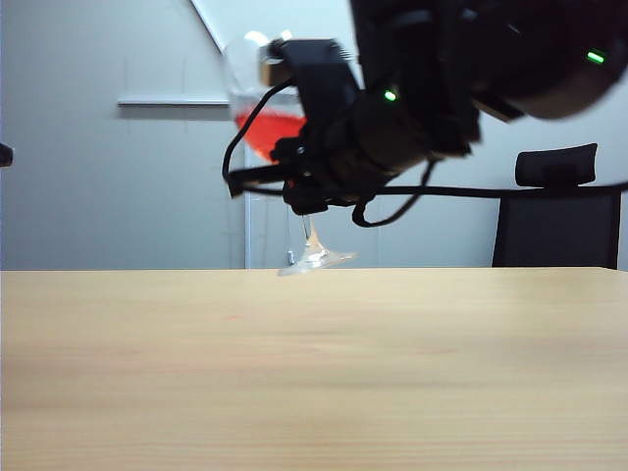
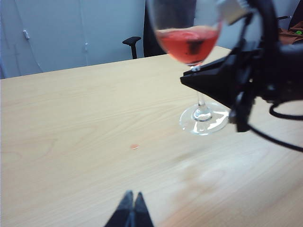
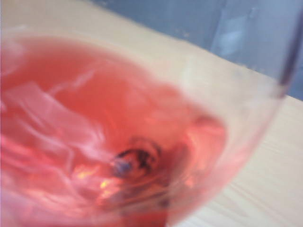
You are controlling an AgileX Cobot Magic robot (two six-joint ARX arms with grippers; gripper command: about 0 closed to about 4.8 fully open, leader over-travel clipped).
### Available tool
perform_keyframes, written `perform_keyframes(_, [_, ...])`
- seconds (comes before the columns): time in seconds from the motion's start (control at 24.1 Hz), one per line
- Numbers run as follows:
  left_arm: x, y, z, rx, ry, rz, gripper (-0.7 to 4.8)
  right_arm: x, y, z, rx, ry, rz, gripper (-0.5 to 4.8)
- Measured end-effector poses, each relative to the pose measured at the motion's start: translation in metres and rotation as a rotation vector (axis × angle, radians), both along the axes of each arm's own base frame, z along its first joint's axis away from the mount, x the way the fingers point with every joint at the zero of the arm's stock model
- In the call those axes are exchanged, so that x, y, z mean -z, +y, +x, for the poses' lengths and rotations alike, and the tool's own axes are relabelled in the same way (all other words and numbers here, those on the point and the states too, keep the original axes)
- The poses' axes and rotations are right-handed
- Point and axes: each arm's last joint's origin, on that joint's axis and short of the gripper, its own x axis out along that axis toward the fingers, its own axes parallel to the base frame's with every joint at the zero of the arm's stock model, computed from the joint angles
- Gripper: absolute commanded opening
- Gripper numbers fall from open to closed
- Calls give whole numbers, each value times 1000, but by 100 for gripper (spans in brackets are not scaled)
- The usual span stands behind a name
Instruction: Gently pick up the goblet, rotate it counterclockwise for two full turns (viewing from above), and then place it back on the table.
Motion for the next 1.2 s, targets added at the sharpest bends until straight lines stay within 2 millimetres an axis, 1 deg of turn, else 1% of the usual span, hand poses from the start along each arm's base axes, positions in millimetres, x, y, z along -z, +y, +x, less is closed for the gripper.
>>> perform_keyframes(0.04, [0, 0, 0, 0, 0, 0, -5, 1, -2, -2, -6, -3, 42, -5])
perform_keyframes(0.17, [0, 0, 0, 0, 0, 0, -5, 4, -18, -16, 3, -31, 344, -5])
perform_keyframes(0.21, [0, 0, 0, 0, 0, 0, -5, 4, -19, -17, 3, -32, 382, -5])
perform_keyframes(0.25, [0, 0, 0, 0, 0, 0, -5, 3, -21, -17, 4, -23, 467, -5])
perform_keyframes(0.41, [0, 0, 0, 0, 0, 0, -5, 3, -29, -11, 24, 67, 646, -5])
perform_keyframes(0.5, [0, 0, 0, 0, 0, 0, -5, 8, -37, -3, 59, 129, 672, -5])
perform_keyframes(0.58, [0, 0, 0, 0, 0, 0, -5, 12, -39, 3, 93, 173, 640, -5])
perform_keyframes(0.66, [0, 0, 0, 0, 0, 0, -5, 9, -36, 10, 87, 216, 612, -5])
perform_keyframes(0.71, [0, 0, 0, 0, 0, 0, -5, 5, -31, 17, 78, 252, 591, -5])
perform_keyframes(0.79, [0, 0, 0, 0, 0, 0, -5, -1, -25, 23, 78, 279, 569, -5])
perform_keyframes(0.83, [0, 0, 0, 0, 0, 0, -5, -7, -20, 28, 75, 292, 527, -5])
perform_keyframes(0.91, [0, 0, 0, 0, 0, 0, -5, -22, -7, 35, 54, 277, 383, -5])
perform_keyframes(0.95, [0, 0, 0, 0, 0, 0, -5, -28, -1, 35, 31, 256, 313, -5])
perform_keyframes(1.0, [0, 0, 0, 0, 0, 0, -5, -30, 2, 34, 23, 240, 267, -5])
perform_keyframes(1.04, [0, 0, 0, 0, 0, 0, -5, -33, 8, 31, 16, 203, 181, -5])
perform_keyframes(1.12, [0, 0, 0, 0, 0, 0, -5, -33, 15, 25, 6, 146, 52, -5])
perform_keyframes(1.2, [0, 0, 0, -1, 0, 0, -5, -32, 20, 20, -1, 106, -40, -5])
